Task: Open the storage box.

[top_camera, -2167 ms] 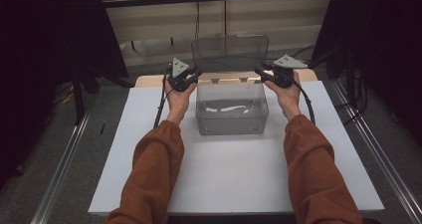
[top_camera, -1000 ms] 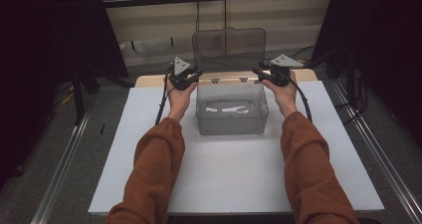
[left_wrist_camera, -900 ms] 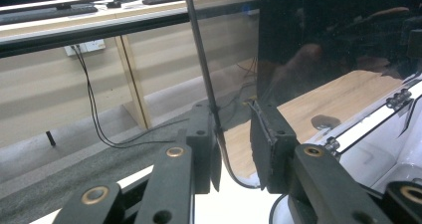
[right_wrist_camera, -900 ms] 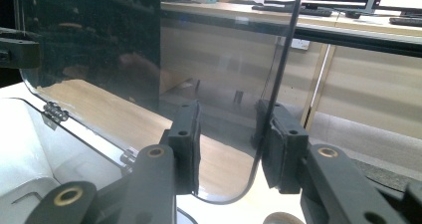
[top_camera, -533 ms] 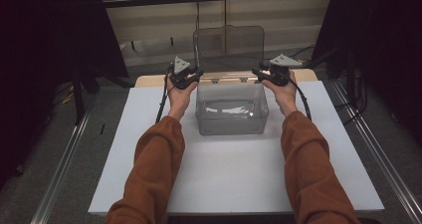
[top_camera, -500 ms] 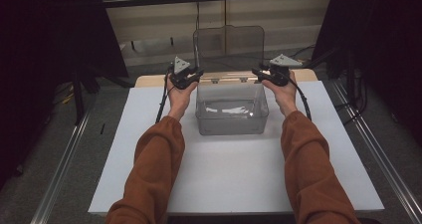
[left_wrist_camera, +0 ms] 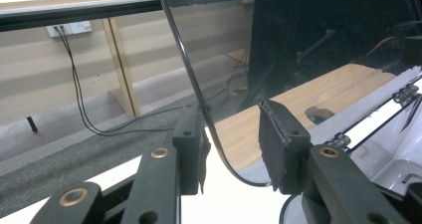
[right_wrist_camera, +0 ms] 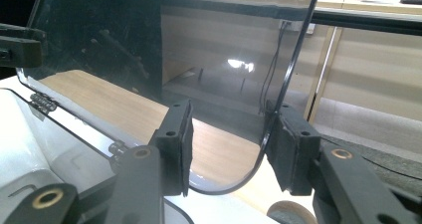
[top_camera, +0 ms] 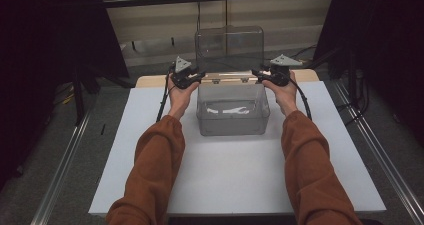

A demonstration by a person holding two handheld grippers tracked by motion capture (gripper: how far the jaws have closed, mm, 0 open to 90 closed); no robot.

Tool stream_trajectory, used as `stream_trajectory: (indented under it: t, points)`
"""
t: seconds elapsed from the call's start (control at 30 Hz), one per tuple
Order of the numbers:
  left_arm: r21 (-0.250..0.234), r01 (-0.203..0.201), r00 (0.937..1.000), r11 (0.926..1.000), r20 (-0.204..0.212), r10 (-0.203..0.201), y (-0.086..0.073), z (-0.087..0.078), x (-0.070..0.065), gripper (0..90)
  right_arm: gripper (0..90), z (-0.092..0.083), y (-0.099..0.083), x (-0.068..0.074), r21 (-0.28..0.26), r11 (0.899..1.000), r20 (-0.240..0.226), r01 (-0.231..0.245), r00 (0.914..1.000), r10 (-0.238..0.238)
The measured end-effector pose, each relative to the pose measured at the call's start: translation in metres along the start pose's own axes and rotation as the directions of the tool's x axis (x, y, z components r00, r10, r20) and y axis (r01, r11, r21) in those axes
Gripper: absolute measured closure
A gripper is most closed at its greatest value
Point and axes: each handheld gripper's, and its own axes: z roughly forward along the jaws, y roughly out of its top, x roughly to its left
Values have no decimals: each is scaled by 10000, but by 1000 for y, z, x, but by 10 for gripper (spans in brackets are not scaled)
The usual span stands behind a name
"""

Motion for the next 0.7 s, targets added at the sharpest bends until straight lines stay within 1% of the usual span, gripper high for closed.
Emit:
stream_trajectory:
  t: [0.03, 0.07, 0.1, 0.13, 0.2, 0.23, 0.3, 0.33, 0.37, 0.43, 0.47, 0.53, 0.57, 0.63, 0.7]
  points:
    - [8, -5, 10000, 10000, 67, 5, 0, 0, 0, 629, 545, 0, 0, 0, 24, 10000, -11, 22, 10000, -22]
    - [20, 80, 9999, 10000, 101, -80, 0, 1, 1, 628, 543, 0, 0, 0, 66, 10000, -20, 39, 10000, -38]
    - [56, 39, 9999, 10000, 121, -39, 0, 1, 1, 629, 543, 0, 0, 0, 83, 9999, -30, 67, 10000, -66]
    - [163, 20, 9999, 9999, 105, -22, 0, 1, 1, 621, 540, 1, 0, -1, 126, 9999, -33, 33, 10000, -33]
    - [209, 8, 9999, 9998, 142, -11, 0, 2, 2, 610, 536, 1, 1, -2, 175, 9998, -39, 53, 10000, -53]
    - [322, 58, 9999, 9995, 128, -63, 1, 2, 2, 608, 534, 2, 1, -2, 193, 9998, -51, 32, 10000, -31]
    - [350, 71, 9999, 9994, 141, -76, 1, 3, 2, 604, 532, 2, 1, -2, 243, 9997, -64, -9, 10000, 11]
    - [391, 137, 9998, 9991, 158, -144, 1, 3, 2, 602, 531, 2, 1, -2, 276, 9996, -59, -20, 10000, 22]
    - [428, 99, 9998, 9990, 143, -105, 1, 3, 2, 601, 530, 2, 1, -2, 297, 9996, -67, -17, 10000, 19]
    - [455, 193, 9996, 9988, 185, -201, 1, 3, 3, 598, 525, 3, 1, -3, 358, 9994, -81, -1, 10000, 4]
    - [600, 203, 9996, 9980, 208, -215, 1, 4, 4, 590, 516, 3, 2, -4, 482, 9988, -79, 3, 10000, 0]
    - [623, 244, 9995, 9978, 195, -256, 1, 4, 4, 578, 512, 4, 2, -5, 527, 9986, -90, -34, 10000, 39]
    - [673, 322, 9992, 9972, 233, -338, 1, 4, 4, 577, 505, 4, 1, -6, 646, 9979, -141, -29, 9999, 38]
    - [700, 475, 9981, 9964, 352, -501, 0, 5, 6, 577, 508, 4, 0, -8, 664, 9978, -212, -78, 9997, 92]
    - [775, 467, 9983, 9959, 317, -493, 1, 5, 6, 573, 509, 4, 1, -8, 672, 9977, -219, -75, 9997, 90]
